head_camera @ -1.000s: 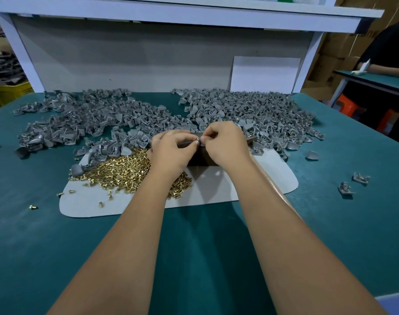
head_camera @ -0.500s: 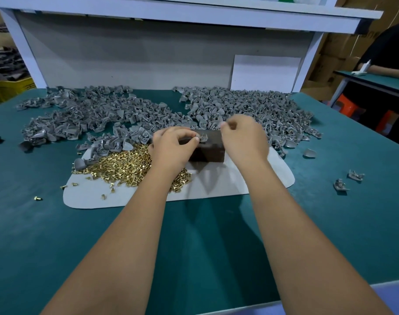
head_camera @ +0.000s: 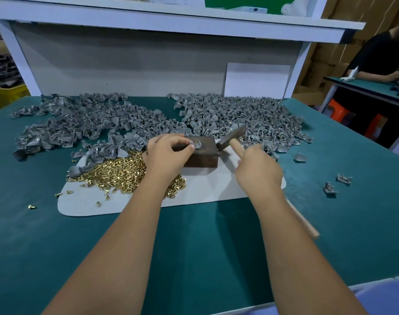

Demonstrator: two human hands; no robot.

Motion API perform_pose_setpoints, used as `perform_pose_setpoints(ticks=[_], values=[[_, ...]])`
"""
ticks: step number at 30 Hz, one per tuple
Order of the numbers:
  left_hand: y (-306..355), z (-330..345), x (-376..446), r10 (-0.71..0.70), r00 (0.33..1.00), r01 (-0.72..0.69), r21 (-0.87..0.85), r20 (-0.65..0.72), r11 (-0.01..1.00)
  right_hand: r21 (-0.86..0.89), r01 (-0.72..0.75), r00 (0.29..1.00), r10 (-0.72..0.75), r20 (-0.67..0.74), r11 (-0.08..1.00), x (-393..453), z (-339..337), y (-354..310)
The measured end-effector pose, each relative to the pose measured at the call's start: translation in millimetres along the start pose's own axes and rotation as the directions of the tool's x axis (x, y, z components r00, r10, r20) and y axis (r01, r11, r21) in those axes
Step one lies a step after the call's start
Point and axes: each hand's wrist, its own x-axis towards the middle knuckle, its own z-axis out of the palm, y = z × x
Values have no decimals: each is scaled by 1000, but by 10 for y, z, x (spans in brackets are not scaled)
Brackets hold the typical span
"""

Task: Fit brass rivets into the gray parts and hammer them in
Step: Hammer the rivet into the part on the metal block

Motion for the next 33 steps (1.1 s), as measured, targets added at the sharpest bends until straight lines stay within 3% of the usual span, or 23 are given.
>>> perform_pose_setpoints(ticks=[3,8,11,14,19,23,28,33], values=[[7,0,2,-5,1000,5,-22,-10,1000,83,-11,993,21,-116,997,32,-135,-29],[19,-6,-4,-6,1000,6,-50,-4,999,223,184,975,-148,-166,957,-41,-390,-151],[33,-6,-16,-13,1000,12,-61,-7,998,207,237,967,-211,-142,949,-94,-470,-223],[46,0,-18,-17,1000,16,-49,-21,999,160,263,951,-227,-210,951,-160,-444,-241],[22,-7,-16,0,1000,-1,-61,-15,998,66,268,961,-262,-85,961,-217,-371,-191],[16,17,-9,-3,1000,1,-47,-28,999,114,290,930,-252,-266,950,-203,-362,-185],[13,21,-18,-3,1000,1,-73,-25,997,34,363,917,-350,-190,931,-269,-282,-193],[5,18,-13,11,999,-13,-49,-43,999,98,299,919,-259,-296,949,-263,-268,-173]])
